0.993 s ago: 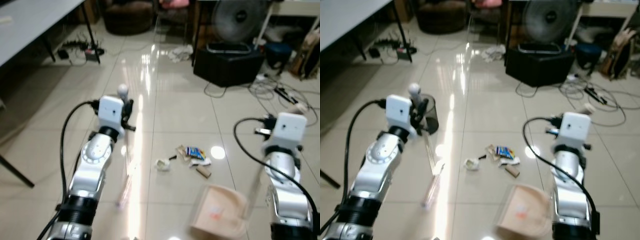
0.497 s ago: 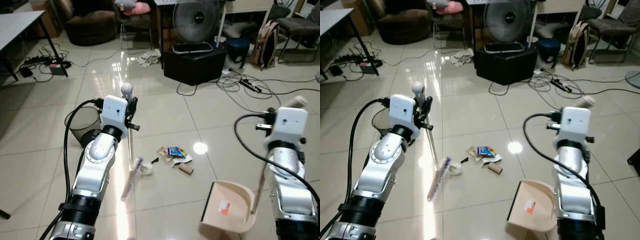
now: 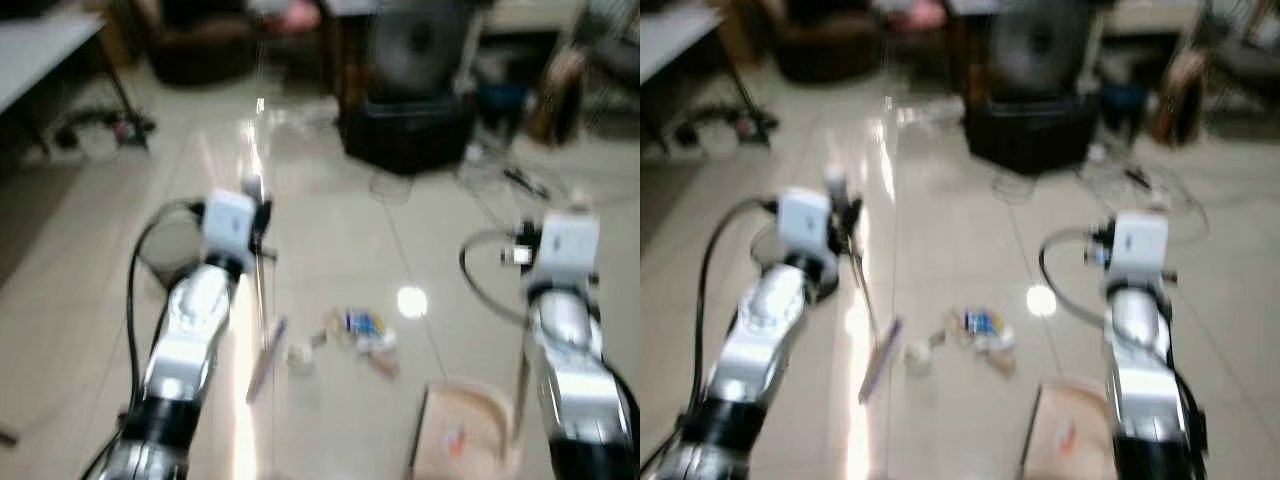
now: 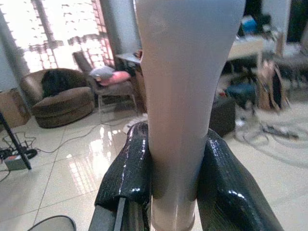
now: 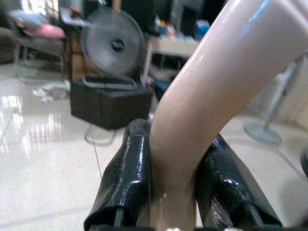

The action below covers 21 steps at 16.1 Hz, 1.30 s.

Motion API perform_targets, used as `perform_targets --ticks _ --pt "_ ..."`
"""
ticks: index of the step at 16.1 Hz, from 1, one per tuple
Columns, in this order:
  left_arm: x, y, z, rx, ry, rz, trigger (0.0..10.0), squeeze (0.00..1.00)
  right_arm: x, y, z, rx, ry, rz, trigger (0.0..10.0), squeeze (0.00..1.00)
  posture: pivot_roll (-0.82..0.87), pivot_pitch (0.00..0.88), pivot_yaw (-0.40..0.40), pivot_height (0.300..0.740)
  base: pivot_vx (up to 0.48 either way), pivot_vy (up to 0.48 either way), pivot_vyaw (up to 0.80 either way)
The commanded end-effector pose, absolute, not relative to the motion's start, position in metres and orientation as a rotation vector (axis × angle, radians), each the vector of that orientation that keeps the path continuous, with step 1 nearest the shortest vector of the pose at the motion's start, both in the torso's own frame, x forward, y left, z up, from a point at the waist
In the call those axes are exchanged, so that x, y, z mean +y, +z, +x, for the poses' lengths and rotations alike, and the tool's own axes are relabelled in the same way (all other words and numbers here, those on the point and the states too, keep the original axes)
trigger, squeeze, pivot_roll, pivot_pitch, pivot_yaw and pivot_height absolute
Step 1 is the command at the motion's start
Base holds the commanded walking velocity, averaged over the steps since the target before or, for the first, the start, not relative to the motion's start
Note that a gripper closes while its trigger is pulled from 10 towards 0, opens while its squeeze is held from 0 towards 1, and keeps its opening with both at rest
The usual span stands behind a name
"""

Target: Sweep floor

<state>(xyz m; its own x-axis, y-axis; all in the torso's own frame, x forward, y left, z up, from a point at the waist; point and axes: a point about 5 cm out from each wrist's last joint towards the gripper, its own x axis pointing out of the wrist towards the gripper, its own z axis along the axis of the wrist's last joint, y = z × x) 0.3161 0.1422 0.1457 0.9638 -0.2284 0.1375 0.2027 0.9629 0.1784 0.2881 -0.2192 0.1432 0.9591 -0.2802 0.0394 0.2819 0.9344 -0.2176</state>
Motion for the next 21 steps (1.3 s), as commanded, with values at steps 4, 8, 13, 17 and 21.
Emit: perform_targets --ticks 4,8,13,17,21 --pt "0.154 0.153 0.319 -0.18 -0.187 0.217 10.0 0.0 -0.205 0.149 0.29 -0.067 -0.245 -0.169 10.0 0.0 -0.03 0.0 0.021 0.74 0.438 0.0 0.0" --pt "0.152 0.152 0.319 -0.178 -0.201 0.224 10.0 0.0 -0.2 0.146 0.289 -0.049 -0.194 -0.225 10.0 0.0 -0.03 0.0 0.023 0.74 0.441 0.0 0.2" --pt "0.153 0.148 0.316 -0.166 -0.206 0.228 10.0 0.0 -0.196 0.141 0.286 -0.052 -0.197 -0.167 10.0 0.0 -0.02 0.0 0.024 0.74 0.44 0.0 0.32" --pt "0.154 0.15 0.319 -0.163 -0.21 0.232 10.0 0.0 -0.195 0.141 0.288 -0.048 -0.194 -0.163 10.0 0.0 -0.02 0.005 0.036 0.74 0.441 0.0 0.0" --pt "0.151 0.143 0.32 -0.136 -0.278 0.207 10.0 0.0 -0.191 0.139 0.285 -0.052 -0.178 -0.121 10.0 0.0 -0.01 0.026 0.058 0.74 0.218 0.0 0.0"
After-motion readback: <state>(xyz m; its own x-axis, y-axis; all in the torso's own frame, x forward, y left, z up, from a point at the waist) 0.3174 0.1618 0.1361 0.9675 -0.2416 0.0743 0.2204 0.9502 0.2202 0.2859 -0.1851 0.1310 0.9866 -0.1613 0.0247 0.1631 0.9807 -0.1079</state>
